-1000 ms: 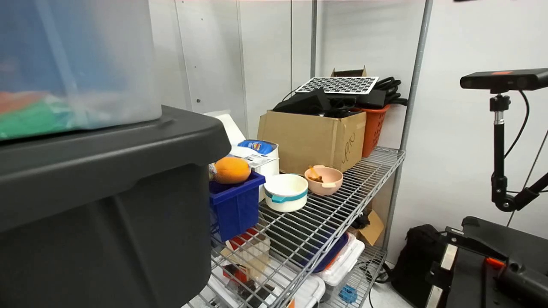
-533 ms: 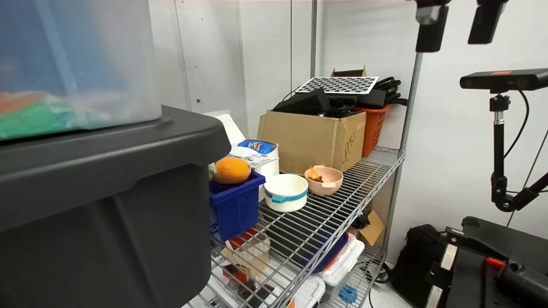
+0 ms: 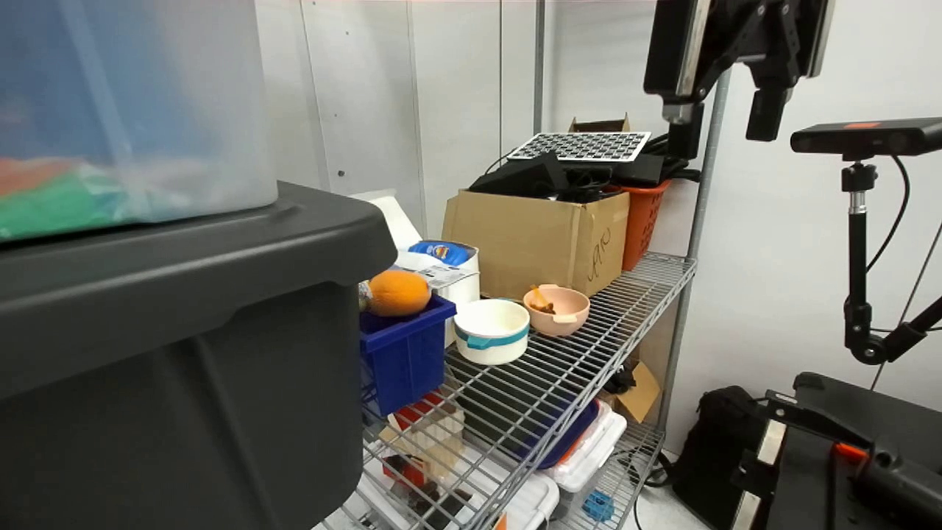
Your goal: Transfer the bear plushie from the pink bowl to the cream bowl
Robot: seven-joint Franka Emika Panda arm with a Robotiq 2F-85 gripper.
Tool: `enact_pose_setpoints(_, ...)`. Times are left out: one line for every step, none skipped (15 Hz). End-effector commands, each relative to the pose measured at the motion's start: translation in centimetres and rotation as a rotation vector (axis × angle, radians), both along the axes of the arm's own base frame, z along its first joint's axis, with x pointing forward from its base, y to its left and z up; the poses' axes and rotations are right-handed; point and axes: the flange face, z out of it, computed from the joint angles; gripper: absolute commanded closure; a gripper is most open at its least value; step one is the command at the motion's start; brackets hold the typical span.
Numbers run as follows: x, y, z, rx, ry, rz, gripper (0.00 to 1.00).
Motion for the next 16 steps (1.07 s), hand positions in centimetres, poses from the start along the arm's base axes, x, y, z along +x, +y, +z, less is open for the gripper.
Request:
enact_pose_setpoints(2.0, -1.8, -1.6, -0.005, 0.010, 0.013, 0.00)
enact_pose_setpoints(2.2, -2.3, -2.4, -0.007, 0.017, 0.012, 0.00)
enact_pose_setpoints(2.4, -2.7, -2.8, -0.008, 0.023, 0.012, 0.00)
enact_pose_setpoints(2.6, -3.1, -3.4, -0.008, 0.031, 0.011, 0.00)
enact_pose_setpoints(2.8, -3.4, -3.8, -0.008, 0.036, 0.013, 0.00)
enact_pose_setpoints(2.9, -3.8, -4.3, -0.011, 0.042, 0.013, 0.00)
enact_pose_setpoints(3.1, -4.2, -4.8, -0.014, 0.048, 0.010, 0.00)
enact_pose_setpoints(3.2, -4.5, -5.1, -0.018, 0.056, 0.013, 0.00)
enact_pose_setpoints(3.3, -4.7, -5.1, -0.017, 0.073, 0.021, 0.00)
enact_pose_setpoints(2.5, -3.9, -5.2, -0.004, 0.069, -0.002, 0.00)
enact_pose_setpoints(2.7, -4.1, -5.5, -0.002, 0.075, 0.001, 0.00)
enact_pose_setpoints(2.8, -4.3, -5.6, -0.002, 0.077, 0.002, 0.00)
enact_pose_setpoints(2.8, -4.3, -5.6, -0.001, 0.078, 0.003, 0.00)
enact_pose_setpoints(2.9, -4.3, -5.6, -0.001, 0.077, 0.003, 0.00)
enact_pose_setpoints(2.9, -4.3, -5.5, -0.001, 0.076, 0.003, 0.00)
enact_pose_setpoints(2.9, -4.3, -5.5, -0.002, 0.076, 0.003, 0.00)
